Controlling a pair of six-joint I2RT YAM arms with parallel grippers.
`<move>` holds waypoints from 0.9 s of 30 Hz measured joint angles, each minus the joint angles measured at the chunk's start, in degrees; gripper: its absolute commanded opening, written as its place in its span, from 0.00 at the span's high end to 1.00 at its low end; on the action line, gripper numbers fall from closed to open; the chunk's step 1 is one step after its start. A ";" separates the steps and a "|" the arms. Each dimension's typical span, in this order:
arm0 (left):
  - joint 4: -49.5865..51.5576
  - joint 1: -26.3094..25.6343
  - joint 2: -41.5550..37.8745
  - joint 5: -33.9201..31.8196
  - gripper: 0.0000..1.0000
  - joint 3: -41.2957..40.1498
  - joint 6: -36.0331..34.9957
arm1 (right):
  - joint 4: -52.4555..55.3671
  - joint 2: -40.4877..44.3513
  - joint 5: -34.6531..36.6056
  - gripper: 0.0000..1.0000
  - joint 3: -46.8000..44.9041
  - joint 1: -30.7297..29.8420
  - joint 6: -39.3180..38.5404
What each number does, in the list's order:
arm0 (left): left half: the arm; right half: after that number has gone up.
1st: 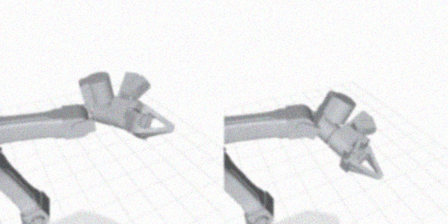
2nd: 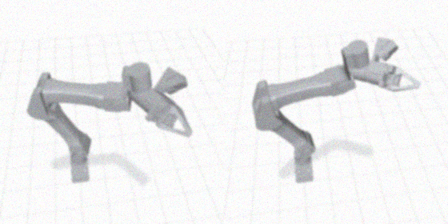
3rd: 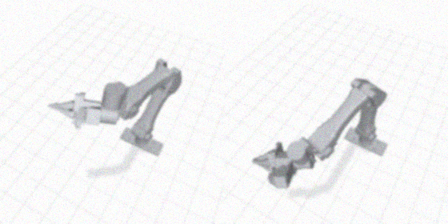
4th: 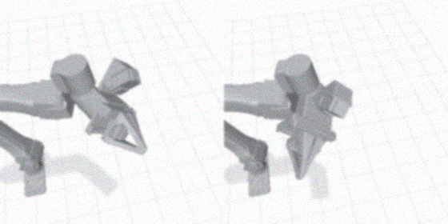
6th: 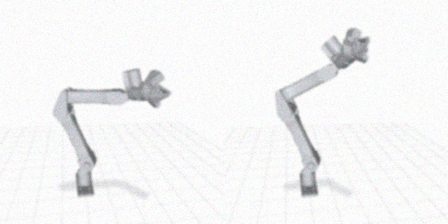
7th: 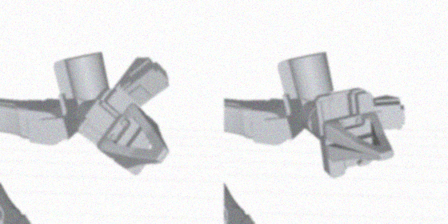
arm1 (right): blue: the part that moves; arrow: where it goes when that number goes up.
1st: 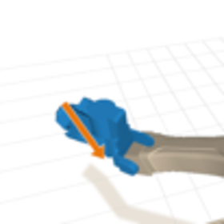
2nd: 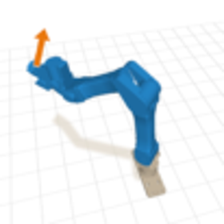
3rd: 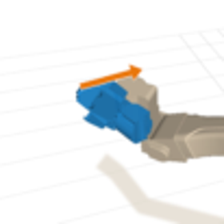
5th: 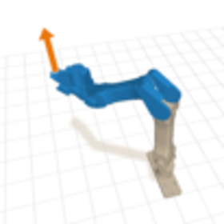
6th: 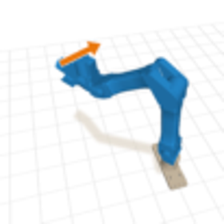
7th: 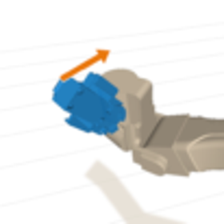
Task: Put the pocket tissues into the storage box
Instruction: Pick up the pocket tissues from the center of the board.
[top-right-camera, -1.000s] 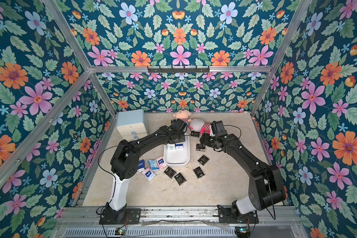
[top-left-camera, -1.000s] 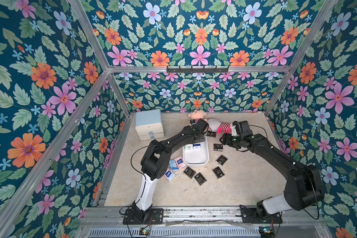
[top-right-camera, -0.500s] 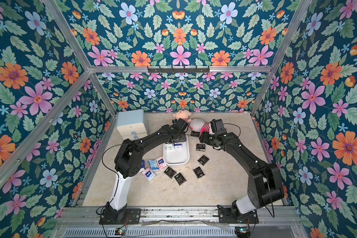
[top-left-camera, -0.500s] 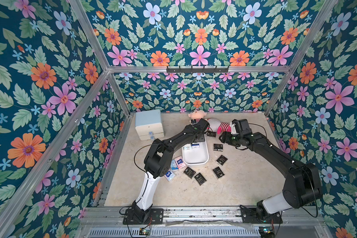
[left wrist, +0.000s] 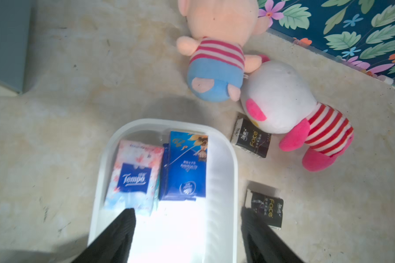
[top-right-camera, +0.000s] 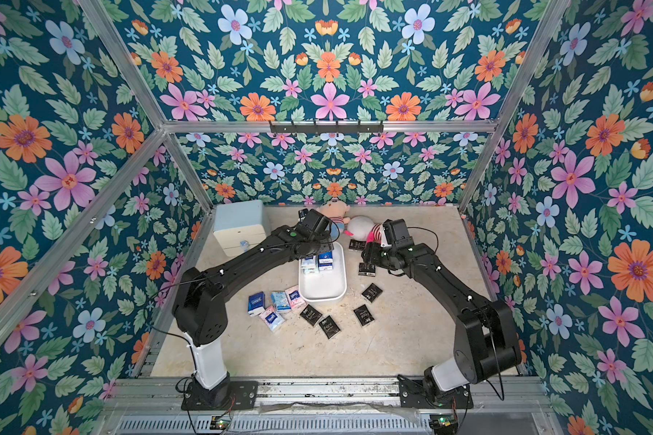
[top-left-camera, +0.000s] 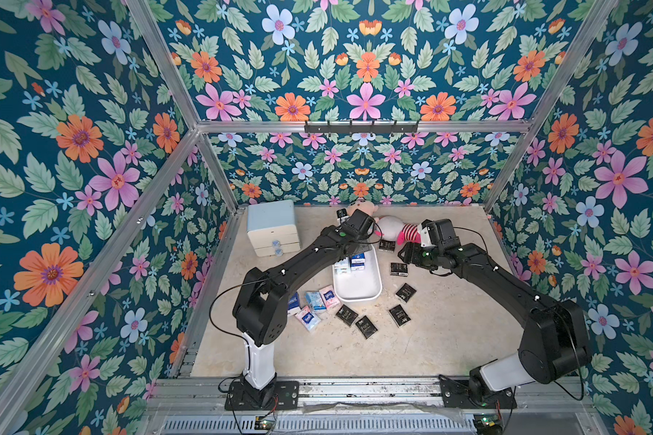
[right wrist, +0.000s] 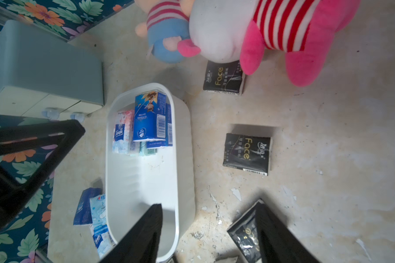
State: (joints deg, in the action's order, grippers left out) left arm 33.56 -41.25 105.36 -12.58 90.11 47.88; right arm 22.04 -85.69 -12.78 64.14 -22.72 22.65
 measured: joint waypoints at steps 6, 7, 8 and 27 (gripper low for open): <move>0.81 -0.15 -11.50 -1.75 0.20 -14.03 6.12 | -0.85 0.15 -0.57 0.30 -1.18 -3.37 0.00; 1.20 -0.15 -13.03 -2.32 0.20 -15.91 7.04 | -1.05 0.15 -0.66 0.30 -1.49 -3.91 0.00; 1.81 -0.17 -14.69 -2.84 0.19 -18.01 8.17 | -1.25 0.15 -0.68 0.30 -1.81 -4.48 -0.02; 10.21 13.94 -32.37 -3.23 0.15 -46.03 16.74 | -2.86 0.74 -1.64 0.24 -4.83 -5.95 -0.42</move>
State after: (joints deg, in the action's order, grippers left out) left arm 43.77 -27.31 72.99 -15.81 44.07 64.62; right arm 19.18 -84.95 -14.41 59.31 -28.67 22.24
